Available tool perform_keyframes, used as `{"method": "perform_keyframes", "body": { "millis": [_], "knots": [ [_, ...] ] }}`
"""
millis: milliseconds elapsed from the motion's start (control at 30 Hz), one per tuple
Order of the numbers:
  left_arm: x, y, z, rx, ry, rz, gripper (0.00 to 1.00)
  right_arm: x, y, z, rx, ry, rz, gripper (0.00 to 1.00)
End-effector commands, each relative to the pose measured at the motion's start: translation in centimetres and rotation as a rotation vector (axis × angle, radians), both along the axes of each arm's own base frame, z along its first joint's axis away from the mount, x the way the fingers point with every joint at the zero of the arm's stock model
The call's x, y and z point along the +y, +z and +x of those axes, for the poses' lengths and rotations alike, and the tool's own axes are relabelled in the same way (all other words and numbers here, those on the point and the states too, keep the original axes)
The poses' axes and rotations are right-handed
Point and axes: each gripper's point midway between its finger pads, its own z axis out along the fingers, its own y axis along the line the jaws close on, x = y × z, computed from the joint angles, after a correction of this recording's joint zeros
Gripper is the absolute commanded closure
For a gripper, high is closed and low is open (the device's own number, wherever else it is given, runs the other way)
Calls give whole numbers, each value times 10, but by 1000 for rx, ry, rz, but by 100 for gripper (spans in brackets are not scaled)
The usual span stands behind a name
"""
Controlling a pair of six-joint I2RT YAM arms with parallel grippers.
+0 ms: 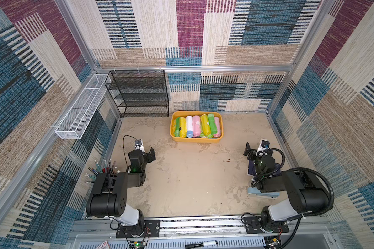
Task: Put the roll of trash bags into the storage box
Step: Reset both arms
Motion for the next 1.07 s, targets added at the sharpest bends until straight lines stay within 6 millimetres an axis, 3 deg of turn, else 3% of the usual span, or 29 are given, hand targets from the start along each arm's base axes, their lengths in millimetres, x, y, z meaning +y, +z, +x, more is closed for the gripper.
{"method": "perform_keyframes", "body": {
  "millis": [0,900,1033],
  "knots": [
    [0,5,3,-14,-12,27,1,7,15,0,-60,49,4,1],
    [-1,4,5,-9,-18,25,1,6,20,-1,-89,44,2,1],
    [-1,6,4,-15,-19,26,1,-4,25,-16,-132,-15,26,1]
  ]
}}
